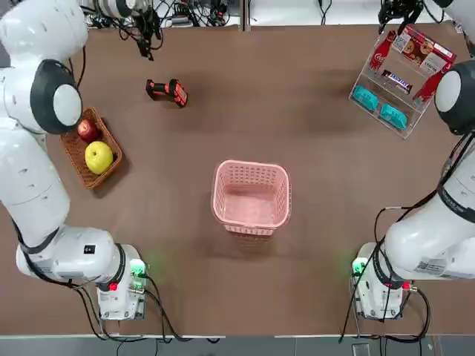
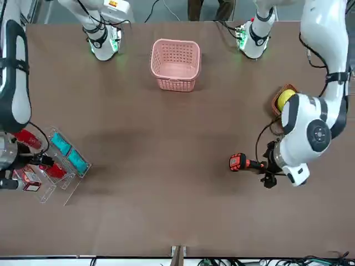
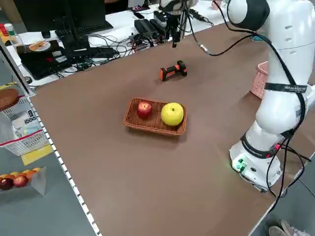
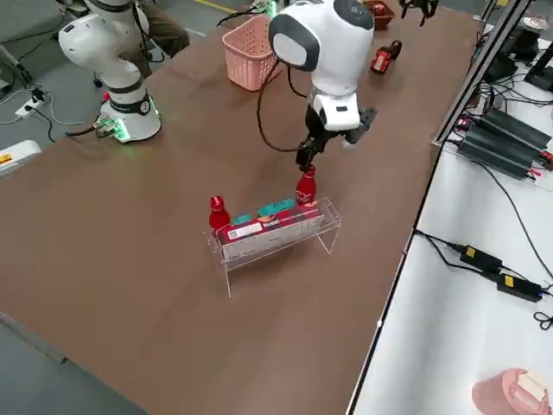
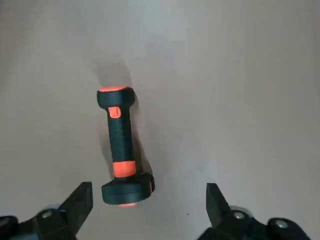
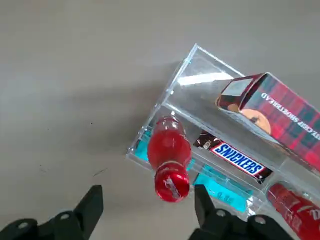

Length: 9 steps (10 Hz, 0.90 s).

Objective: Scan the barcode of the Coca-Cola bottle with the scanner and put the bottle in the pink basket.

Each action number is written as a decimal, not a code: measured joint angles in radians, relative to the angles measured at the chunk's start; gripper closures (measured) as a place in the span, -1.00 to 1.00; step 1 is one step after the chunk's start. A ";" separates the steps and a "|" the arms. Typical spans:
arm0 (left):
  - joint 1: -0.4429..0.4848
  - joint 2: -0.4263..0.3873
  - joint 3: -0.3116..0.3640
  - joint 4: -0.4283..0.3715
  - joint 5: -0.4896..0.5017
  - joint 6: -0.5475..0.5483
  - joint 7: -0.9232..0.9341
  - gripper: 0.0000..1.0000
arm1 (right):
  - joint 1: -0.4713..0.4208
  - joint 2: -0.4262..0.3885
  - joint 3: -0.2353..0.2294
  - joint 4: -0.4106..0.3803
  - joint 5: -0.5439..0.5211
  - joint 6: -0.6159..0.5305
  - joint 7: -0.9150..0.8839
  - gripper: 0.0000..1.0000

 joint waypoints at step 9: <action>0.042 0.040 -0.031 -0.182 0.059 0.196 -0.065 -1.00 | -0.014 0.002 -0.001 -0.017 0.000 0.031 -0.044 0.00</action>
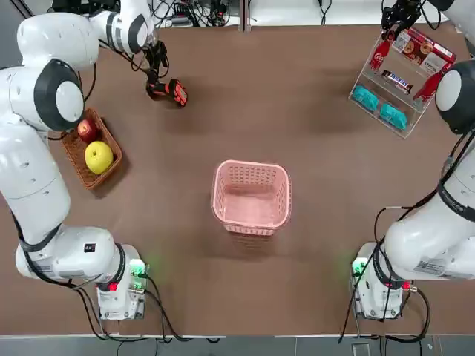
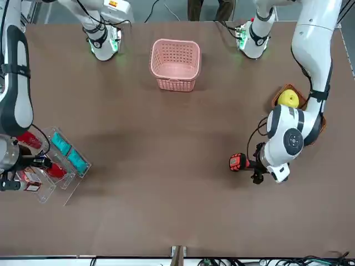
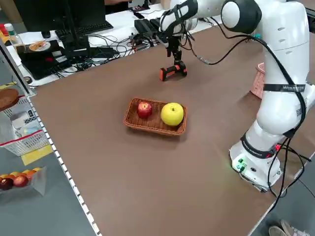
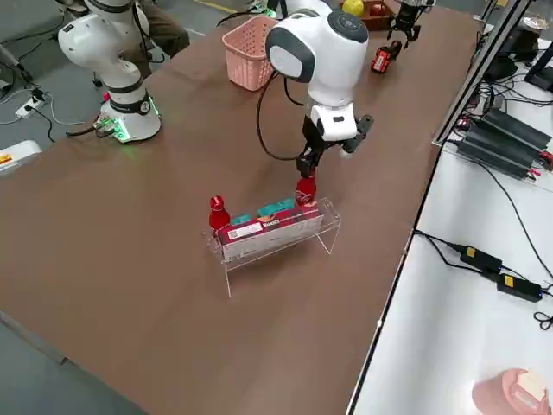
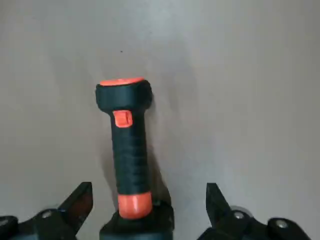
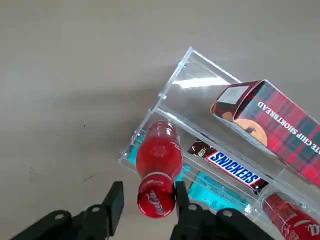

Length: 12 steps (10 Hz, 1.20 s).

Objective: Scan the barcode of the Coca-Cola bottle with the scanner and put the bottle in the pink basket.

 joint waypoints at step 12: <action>0.025 0.010 -0.017 -0.102 0.020 0.166 -0.003 -1.00 | -0.008 0.021 -0.001 -0.009 0.000 0.007 0.000 0.32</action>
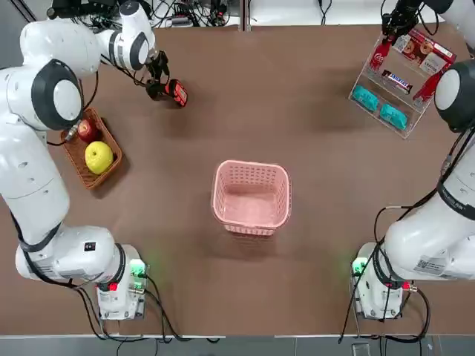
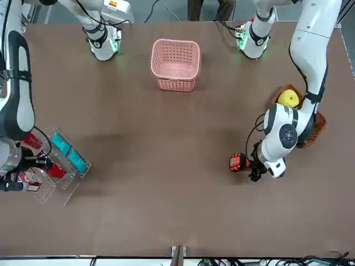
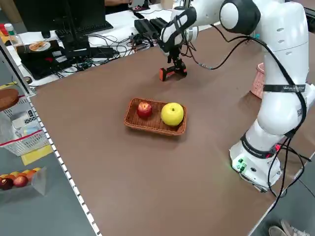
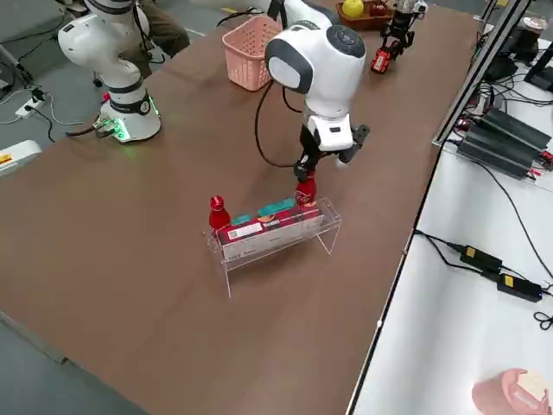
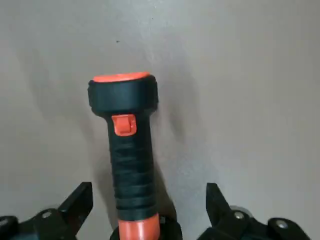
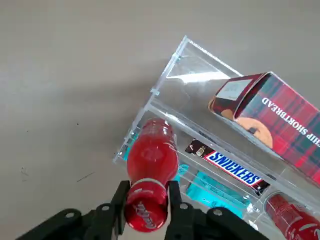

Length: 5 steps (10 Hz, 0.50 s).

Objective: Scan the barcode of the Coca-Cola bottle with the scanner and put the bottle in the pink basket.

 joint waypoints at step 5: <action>0.002 0.026 0.000 -0.001 0.015 0.036 0.000 -0.80 | 0.000 0.000 0.001 0.001 0.000 0.000 -0.001 0.35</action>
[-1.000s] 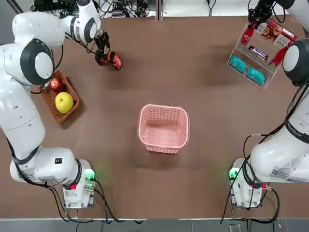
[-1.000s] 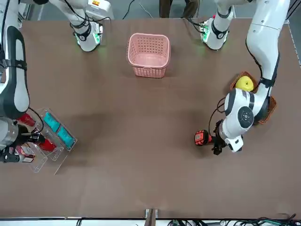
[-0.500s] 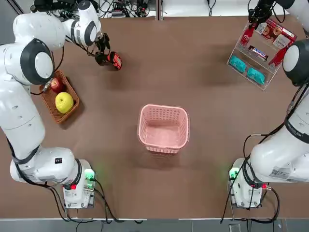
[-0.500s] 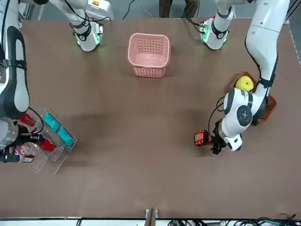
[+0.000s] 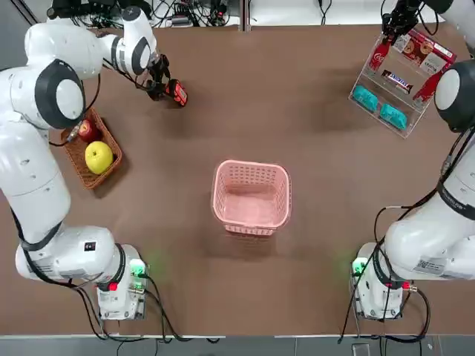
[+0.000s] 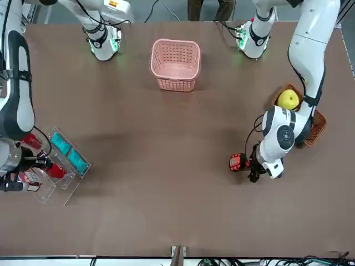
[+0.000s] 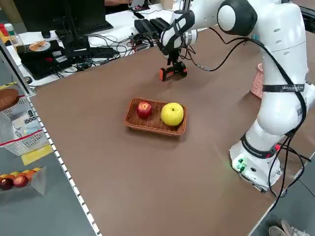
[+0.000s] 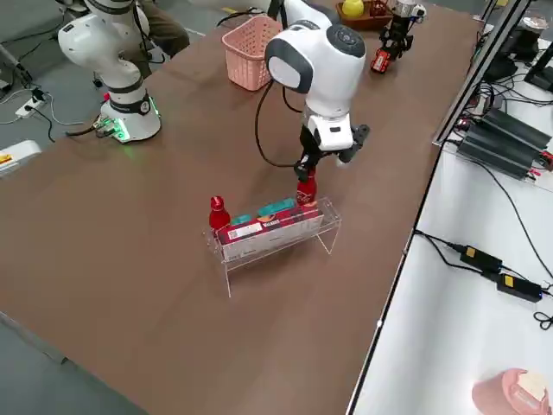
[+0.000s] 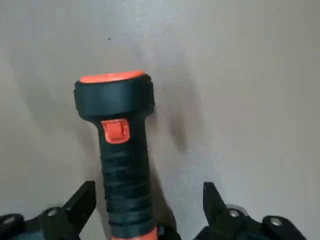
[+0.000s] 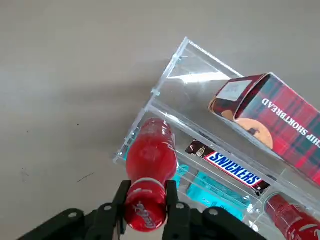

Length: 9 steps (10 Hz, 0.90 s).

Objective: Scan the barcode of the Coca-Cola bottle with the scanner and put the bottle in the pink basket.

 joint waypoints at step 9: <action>0.008 -0.041 -0.002 0.065 -0.067 -0.067 -0.111 0.27 | 0.045 -0.134 0.022 0.103 0.007 -0.271 -0.047 0.35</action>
